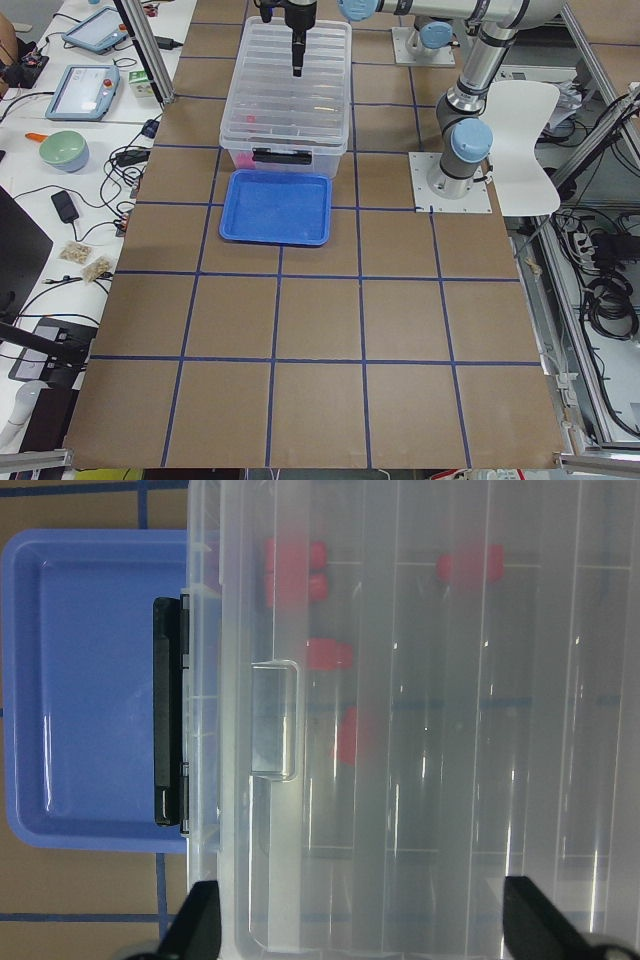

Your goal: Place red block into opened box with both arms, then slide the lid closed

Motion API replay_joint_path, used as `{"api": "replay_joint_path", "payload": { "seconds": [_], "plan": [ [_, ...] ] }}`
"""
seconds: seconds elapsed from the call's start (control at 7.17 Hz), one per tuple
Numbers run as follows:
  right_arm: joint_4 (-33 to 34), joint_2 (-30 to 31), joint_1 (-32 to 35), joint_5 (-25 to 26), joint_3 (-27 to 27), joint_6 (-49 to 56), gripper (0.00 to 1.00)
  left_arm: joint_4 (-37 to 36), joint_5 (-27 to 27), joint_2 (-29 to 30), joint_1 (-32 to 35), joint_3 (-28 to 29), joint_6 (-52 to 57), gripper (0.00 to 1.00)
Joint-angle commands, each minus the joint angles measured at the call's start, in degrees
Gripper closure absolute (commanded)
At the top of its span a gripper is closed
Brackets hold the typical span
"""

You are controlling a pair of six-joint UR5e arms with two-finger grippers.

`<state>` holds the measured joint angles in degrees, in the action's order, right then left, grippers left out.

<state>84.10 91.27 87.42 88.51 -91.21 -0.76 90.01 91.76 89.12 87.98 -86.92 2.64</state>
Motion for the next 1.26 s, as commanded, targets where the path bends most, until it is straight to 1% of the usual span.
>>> {"api": "replay_joint_path", "payload": {
  "seconds": [0.0,0.56,0.7,0.98,1.12],
  "plan": [
    [-0.3,0.0,1.8,0.3,0.2,-1.3,0.00,-0.1,0.0,0.0,0.0,0.0,0.0,0.00],
    [-0.2,0.0,1.6,0.4,0.0,-1.7,0.00,-0.4,0.2,0.0,0.0,-0.2,0.0,0.00],
    [-0.2,0.0,1.7,0.4,-0.1,-2.0,0.00,-0.5,-0.2,1.0,-0.1,-0.1,-0.1,0.00],
    [-0.1,-0.1,1.7,0.2,-0.2,-1.6,0.00,-0.5,-0.1,1.3,-0.2,0.2,-0.2,0.00],
    [-0.1,0.0,1.7,0.3,-0.2,-1.5,0.00,-0.5,0.0,1.5,-0.2,0.3,-2.0,0.00]
  ]
}}
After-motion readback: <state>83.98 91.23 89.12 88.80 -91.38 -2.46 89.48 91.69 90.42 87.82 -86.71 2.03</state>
